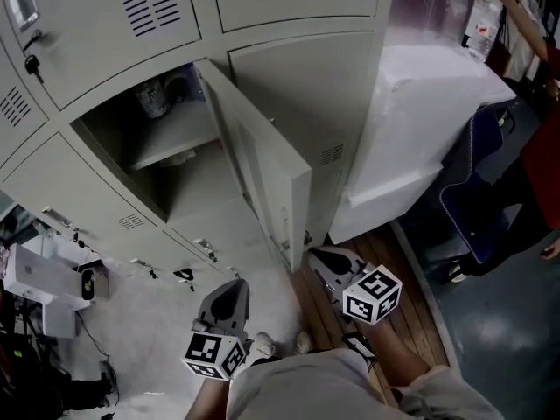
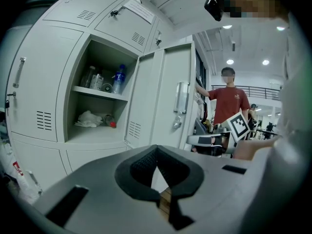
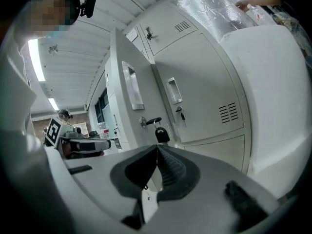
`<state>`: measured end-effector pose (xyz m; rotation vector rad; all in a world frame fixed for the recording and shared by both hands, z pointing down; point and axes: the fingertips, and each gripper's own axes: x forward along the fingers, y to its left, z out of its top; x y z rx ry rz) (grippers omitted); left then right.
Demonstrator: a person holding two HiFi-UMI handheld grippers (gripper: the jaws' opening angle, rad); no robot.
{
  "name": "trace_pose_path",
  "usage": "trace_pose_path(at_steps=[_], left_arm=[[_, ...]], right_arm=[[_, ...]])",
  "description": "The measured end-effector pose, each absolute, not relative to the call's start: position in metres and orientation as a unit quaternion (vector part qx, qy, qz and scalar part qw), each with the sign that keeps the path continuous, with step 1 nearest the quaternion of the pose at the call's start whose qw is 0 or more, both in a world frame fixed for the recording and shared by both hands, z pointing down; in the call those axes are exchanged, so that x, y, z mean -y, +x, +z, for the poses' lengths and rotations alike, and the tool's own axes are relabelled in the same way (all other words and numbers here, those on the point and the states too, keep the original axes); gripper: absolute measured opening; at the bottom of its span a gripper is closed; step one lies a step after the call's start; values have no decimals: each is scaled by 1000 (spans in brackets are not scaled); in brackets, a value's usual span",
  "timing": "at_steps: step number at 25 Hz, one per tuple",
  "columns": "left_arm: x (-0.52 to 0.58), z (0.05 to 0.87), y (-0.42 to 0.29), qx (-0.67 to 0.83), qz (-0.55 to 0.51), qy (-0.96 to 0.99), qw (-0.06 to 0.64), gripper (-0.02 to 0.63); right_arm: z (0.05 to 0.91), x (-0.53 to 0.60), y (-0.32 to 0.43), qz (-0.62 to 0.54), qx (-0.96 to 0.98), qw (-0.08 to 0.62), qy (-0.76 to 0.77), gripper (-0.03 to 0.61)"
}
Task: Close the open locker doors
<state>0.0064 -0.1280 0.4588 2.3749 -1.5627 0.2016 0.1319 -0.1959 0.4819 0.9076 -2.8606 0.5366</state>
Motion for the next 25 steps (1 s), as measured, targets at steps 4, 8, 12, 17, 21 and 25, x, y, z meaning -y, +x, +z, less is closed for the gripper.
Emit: trace_pose_path(at_steps=[4, 8, 12, 17, 21, 25], left_arm=[[127, 459, 4, 554, 71, 817, 144, 15], [123, 461, 4, 564, 72, 809, 146, 15], [116, 461, 3, 574, 72, 803, 146, 15], [107, 465, -5, 587, 70, 793, 151, 15], [103, 465, -16, 593, 68, 788, 151, 15], [100, 466, -31, 595, 64, 787, 150, 15]], right_arm=[[484, 198, 127, 176, 942, 47, 283, 28], [486, 197, 123, 175, 946, 49, 270, 28], [486, 195, 120, 176, 949, 50, 257, 28], [488, 192, 112, 175, 952, 52, 246, 28], [487, 185, 101, 175, 954, 54, 237, 28], [486, 181, 85, 171, 956, 56, 233, 28]])
